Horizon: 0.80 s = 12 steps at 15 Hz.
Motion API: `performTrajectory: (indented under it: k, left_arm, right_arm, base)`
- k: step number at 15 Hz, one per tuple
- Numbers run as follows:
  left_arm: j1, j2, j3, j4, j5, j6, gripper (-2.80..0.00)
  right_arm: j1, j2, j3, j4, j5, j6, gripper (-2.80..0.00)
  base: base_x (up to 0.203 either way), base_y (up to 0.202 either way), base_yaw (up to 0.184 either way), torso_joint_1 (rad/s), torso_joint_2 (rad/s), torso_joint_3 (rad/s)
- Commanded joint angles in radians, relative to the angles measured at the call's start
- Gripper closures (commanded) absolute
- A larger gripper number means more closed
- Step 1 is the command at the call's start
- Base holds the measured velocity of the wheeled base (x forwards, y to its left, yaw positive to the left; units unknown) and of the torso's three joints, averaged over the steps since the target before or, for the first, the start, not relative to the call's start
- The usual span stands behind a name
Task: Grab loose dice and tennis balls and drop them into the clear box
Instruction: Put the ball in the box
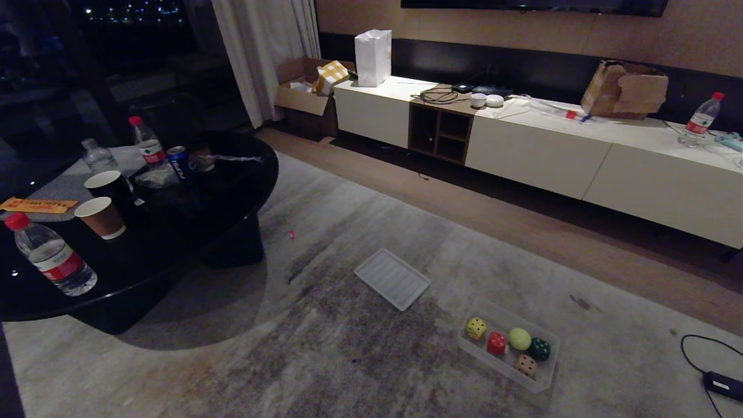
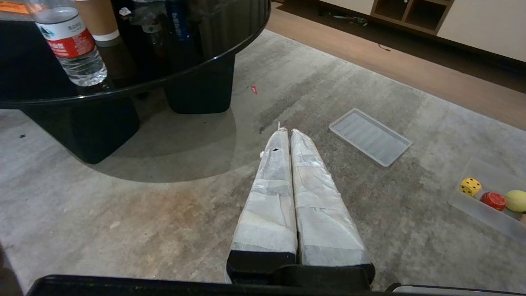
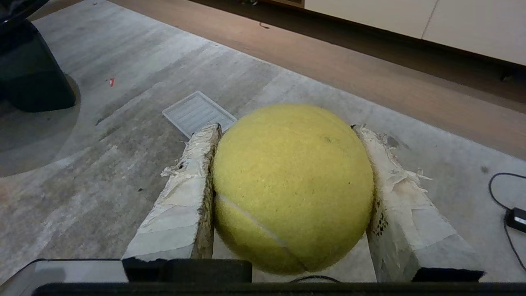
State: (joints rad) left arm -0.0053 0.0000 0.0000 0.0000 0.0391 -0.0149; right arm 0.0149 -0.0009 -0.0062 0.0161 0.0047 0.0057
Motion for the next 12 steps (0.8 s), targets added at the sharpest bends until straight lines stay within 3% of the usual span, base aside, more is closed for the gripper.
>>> performTrajectory:
  k: [1,5,12]
  left_arm:
    - [0.000,0.002,0.002,0.000,0.002,-0.002,0.00]
    - [0.001,0.002,0.002,0.000,0.002,-0.002,0.00]
    - [0.001,0.002,0.002,0.000,0.002,0.001,0.00]
  right_arm:
    - [0.000,0.001,0.000,0.000,0.000,-0.001,0.00]
    - [0.000,0.001,0.000,-0.001,0.000,0.000,0.00]
    - [0.000,0.001,0.000,-0.001,0.000,0.000,0.00]
  base:
    - [0.000,0.000,0.000,0.000,0.00,0.000]
    - [0.000,0.000,0.000,0.001,0.00,-0.066]
    - [0.000,0.000,0.000,0.002,0.00,-0.194]
